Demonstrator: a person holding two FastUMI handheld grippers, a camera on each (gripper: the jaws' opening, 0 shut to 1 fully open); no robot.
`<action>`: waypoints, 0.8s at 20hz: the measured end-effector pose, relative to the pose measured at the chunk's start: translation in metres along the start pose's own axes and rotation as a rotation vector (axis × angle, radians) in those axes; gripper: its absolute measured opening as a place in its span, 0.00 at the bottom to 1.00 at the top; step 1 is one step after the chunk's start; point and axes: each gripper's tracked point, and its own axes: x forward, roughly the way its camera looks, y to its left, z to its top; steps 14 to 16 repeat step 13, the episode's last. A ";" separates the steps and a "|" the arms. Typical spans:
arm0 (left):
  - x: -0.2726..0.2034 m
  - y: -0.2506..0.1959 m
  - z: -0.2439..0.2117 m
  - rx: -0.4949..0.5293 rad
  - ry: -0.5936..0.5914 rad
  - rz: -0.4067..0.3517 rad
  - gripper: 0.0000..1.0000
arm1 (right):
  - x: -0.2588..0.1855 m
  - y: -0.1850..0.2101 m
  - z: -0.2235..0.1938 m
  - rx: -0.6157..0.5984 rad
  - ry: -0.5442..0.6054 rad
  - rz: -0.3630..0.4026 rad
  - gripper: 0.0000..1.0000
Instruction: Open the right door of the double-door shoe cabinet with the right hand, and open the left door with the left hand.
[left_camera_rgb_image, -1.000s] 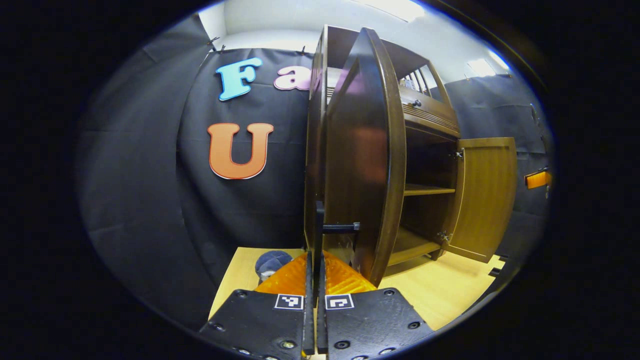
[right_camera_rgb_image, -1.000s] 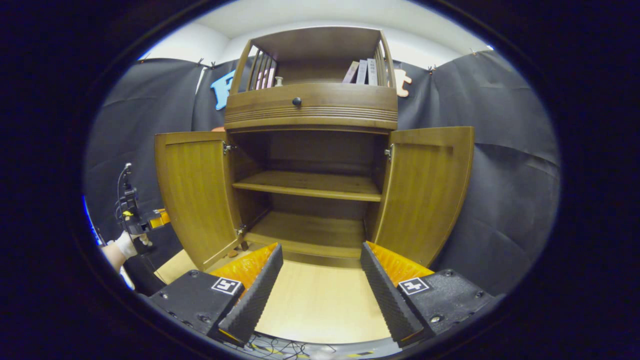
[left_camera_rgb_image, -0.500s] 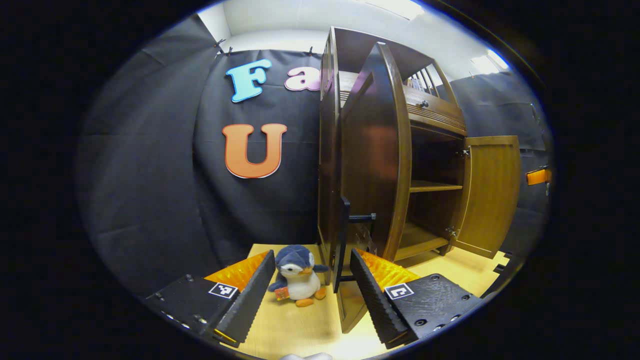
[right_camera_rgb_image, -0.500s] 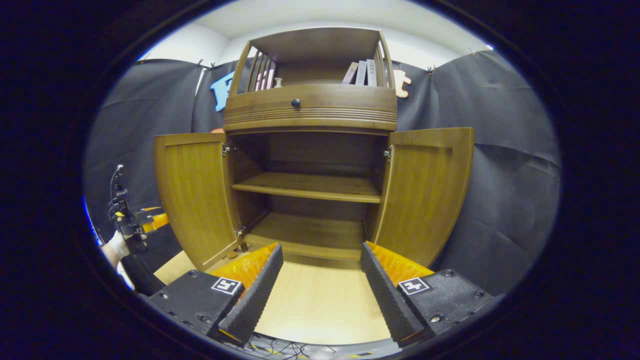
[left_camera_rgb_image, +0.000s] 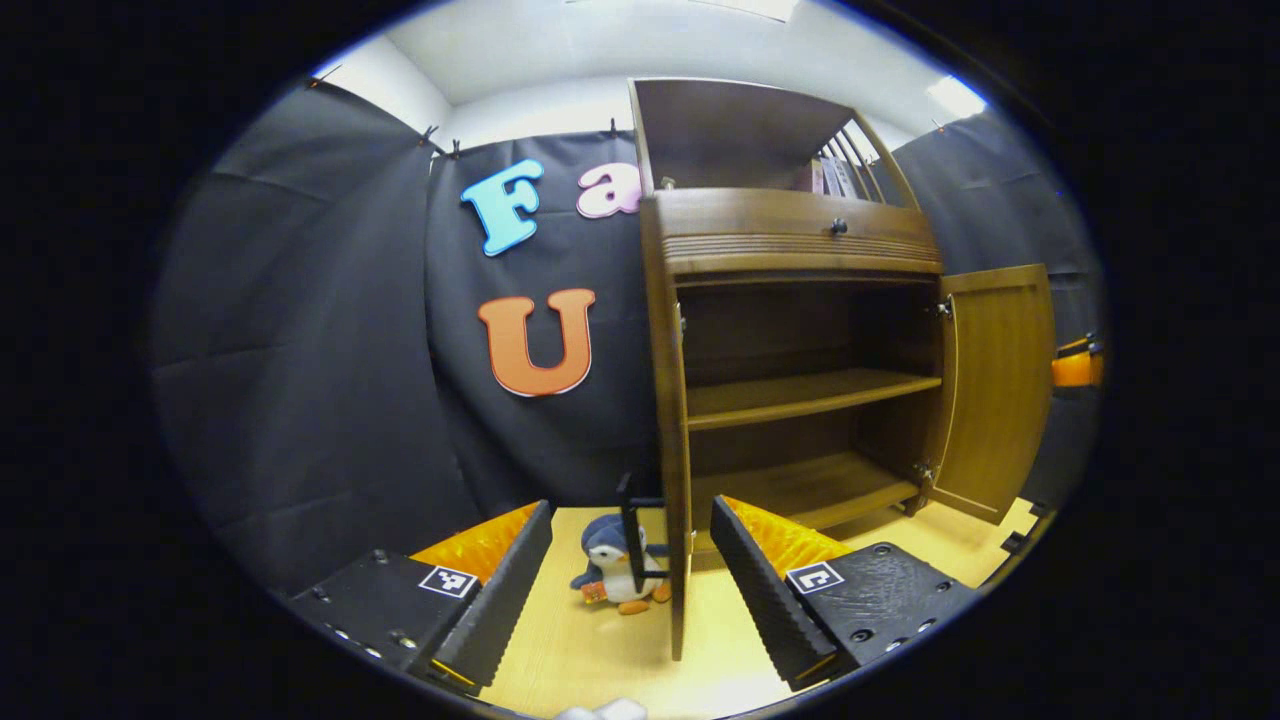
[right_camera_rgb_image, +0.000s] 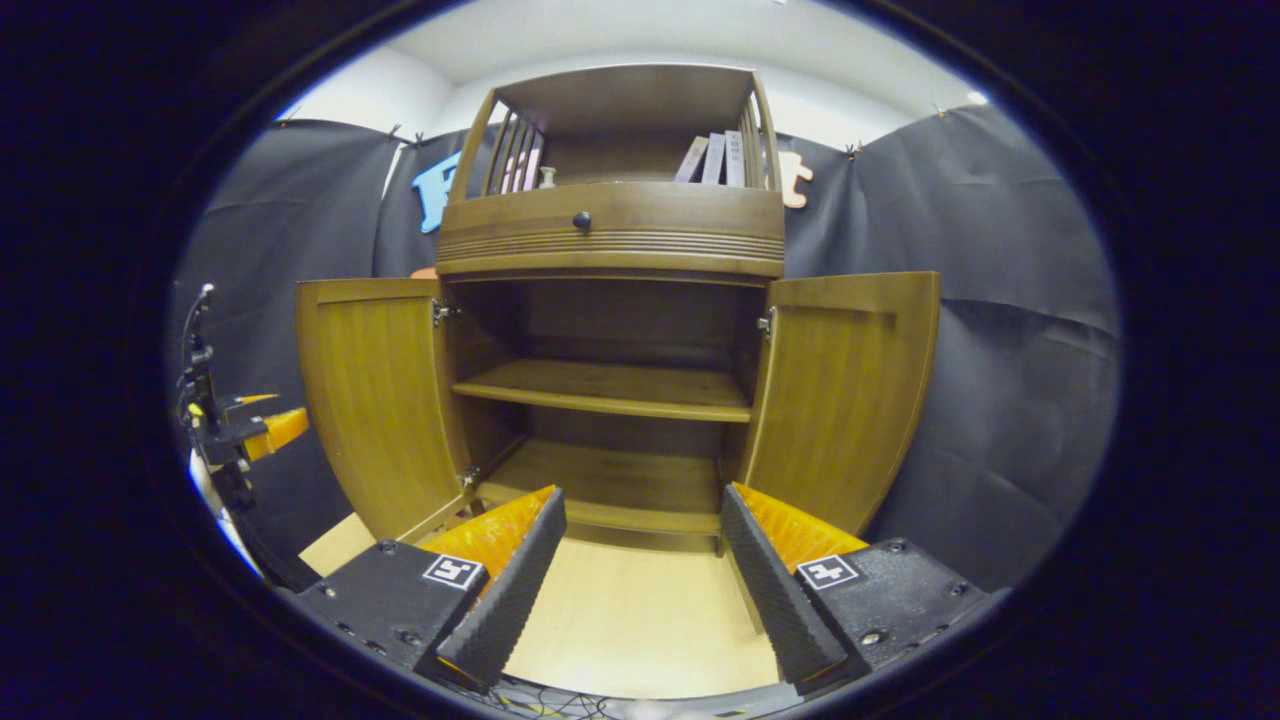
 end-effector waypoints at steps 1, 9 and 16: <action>-0.002 -0.009 0.008 -0.001 -0.001 0.012 0.96 | -0.001 -0.001 0.001 -0.001 -0.005 -0.007 0.99; -0.017 -0.114 0.044 -0.037 -0.039 -0.023 0.96 | -0.004 -0.016 0.004 0.045 -0.042 -0.064 0.99; -0.020 -0.146 0.035 -0.042 -0.021 -0.064 1.00 | -0.012 -0.026 0.005 0.060 -0.058 -0.094 0.99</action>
